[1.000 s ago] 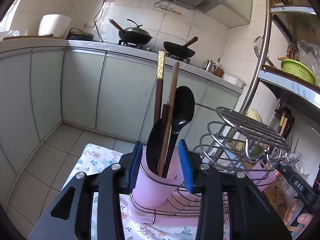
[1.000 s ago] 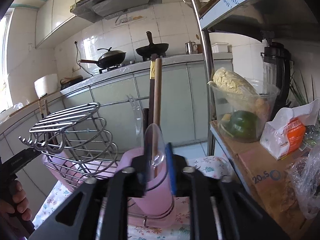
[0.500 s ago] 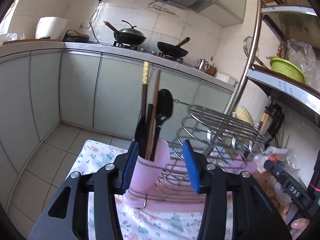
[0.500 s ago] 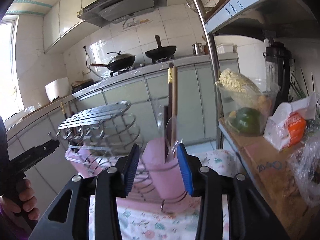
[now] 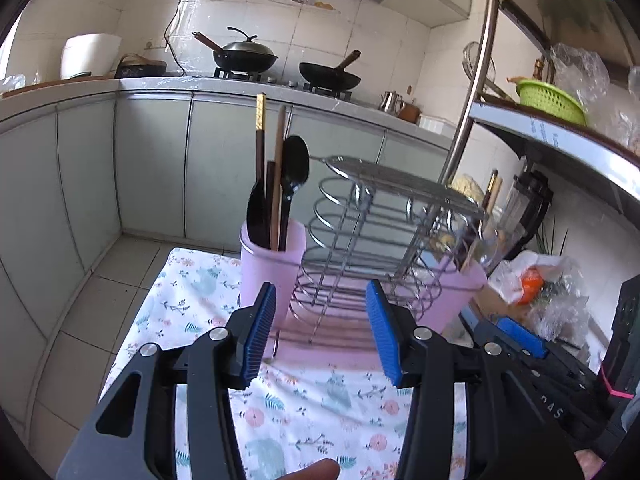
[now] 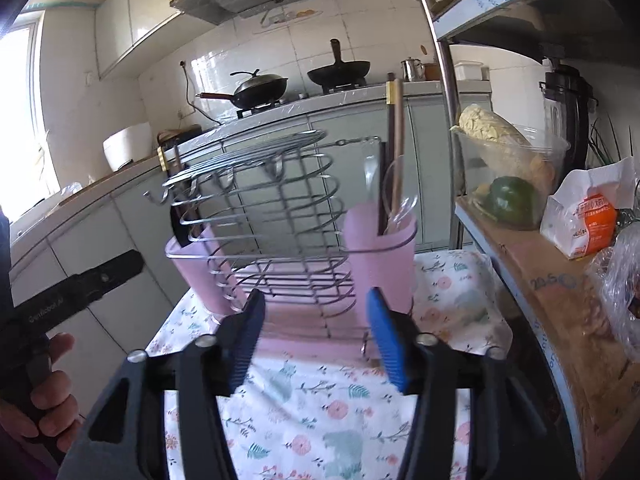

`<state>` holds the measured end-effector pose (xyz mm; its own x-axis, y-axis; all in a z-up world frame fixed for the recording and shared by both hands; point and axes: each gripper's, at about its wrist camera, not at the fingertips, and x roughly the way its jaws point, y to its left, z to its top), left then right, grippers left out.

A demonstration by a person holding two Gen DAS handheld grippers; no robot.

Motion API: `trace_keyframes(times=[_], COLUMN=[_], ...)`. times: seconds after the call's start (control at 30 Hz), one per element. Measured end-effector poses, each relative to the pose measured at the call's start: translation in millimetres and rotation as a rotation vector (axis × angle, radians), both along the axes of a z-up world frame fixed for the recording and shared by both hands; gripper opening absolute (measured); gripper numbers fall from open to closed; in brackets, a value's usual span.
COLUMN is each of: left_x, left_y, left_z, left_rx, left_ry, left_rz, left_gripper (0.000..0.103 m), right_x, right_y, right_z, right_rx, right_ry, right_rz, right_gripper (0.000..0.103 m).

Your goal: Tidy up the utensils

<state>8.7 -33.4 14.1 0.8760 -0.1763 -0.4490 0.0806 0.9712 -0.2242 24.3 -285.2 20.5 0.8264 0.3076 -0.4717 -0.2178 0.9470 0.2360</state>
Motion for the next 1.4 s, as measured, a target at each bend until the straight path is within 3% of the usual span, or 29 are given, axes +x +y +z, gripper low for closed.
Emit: trace_keyframes(times=[0.3,1.4], left_x=[-12.7,-12.2], left_y=[-9.4,-12.0], left_z=[-8.9,-20.5], left_rx=[0.052,0.068], left_ry=[0.019,0.047], left_rz=[-0.003,-0.011], left_gripper=[0.047,0.047], right_x=[-16.9,-16.8], right_y=[13.0,27.0], right_z=[-1.9,-5.9], right_rx=[-0.047,-0.091], right_ry=[-0.006,0.019], right_rz=[-0.017,-0.015], right_gripper=[0.054,0.054])
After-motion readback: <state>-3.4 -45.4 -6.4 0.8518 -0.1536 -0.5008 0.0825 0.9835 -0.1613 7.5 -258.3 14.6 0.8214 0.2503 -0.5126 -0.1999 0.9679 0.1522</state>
